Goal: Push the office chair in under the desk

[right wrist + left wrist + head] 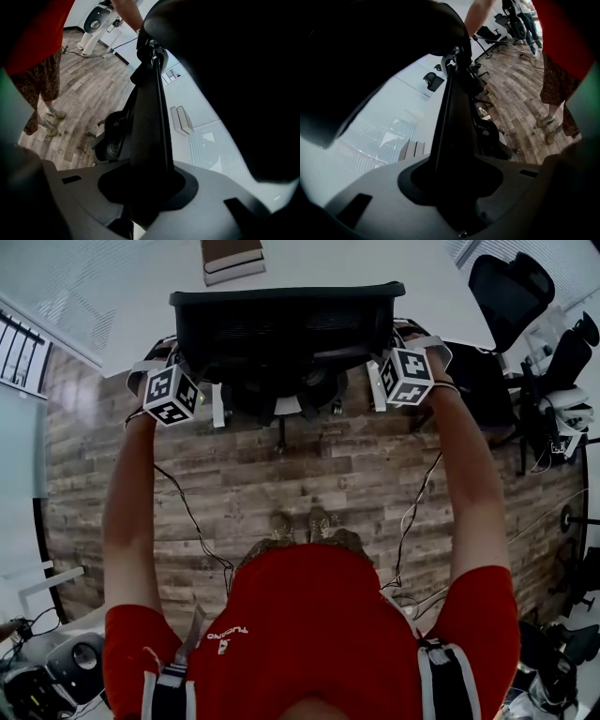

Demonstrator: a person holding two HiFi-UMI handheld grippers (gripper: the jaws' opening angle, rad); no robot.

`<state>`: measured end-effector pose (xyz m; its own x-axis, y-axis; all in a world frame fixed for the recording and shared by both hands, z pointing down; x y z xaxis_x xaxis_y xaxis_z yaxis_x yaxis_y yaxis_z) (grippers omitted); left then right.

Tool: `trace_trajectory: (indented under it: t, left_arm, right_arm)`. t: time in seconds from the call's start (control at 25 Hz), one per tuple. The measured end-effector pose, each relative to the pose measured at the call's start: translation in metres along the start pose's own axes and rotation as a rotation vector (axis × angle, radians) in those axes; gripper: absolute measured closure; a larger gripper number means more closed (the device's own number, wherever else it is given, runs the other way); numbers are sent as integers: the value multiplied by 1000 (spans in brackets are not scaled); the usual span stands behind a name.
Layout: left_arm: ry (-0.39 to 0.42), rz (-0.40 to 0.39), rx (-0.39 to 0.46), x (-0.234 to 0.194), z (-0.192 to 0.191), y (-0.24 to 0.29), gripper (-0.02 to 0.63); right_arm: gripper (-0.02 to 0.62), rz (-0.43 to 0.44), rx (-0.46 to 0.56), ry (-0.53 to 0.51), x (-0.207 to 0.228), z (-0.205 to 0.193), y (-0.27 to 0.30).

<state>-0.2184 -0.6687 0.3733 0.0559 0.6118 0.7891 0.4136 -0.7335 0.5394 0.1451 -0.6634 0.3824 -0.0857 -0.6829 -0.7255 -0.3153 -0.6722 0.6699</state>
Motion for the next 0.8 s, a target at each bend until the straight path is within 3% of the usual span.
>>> trace_trajectory:
  t: [0.44, 0.56, 0.8]
  left_arm:
    - [-16, 6, -4, -4, 2, 7, 451]
    - [-20, -8, -14, 1, 1, 5, 377]
    - [-25, 35, -26, 1, -8, -20, 339]
  right_arm:
    - [466, -15, 14, -16, 8, -8, 8]
    - [420, -10, 5, -26, 3, -9, 8]
    - [376, -58, 6, 5, 4, -10, -7]
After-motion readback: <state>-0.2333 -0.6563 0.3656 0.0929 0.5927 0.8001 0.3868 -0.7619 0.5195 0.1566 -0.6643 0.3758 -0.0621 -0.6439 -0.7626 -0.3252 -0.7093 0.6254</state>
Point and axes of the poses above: the fingertips, and each gripper's own axes: y forward along the fingers, x to its right, z out of its top, the point moved 10 cm from there along -y, backward along the fingers, and after that the axes turned 3 degrees about z, right-handed, at the moved point
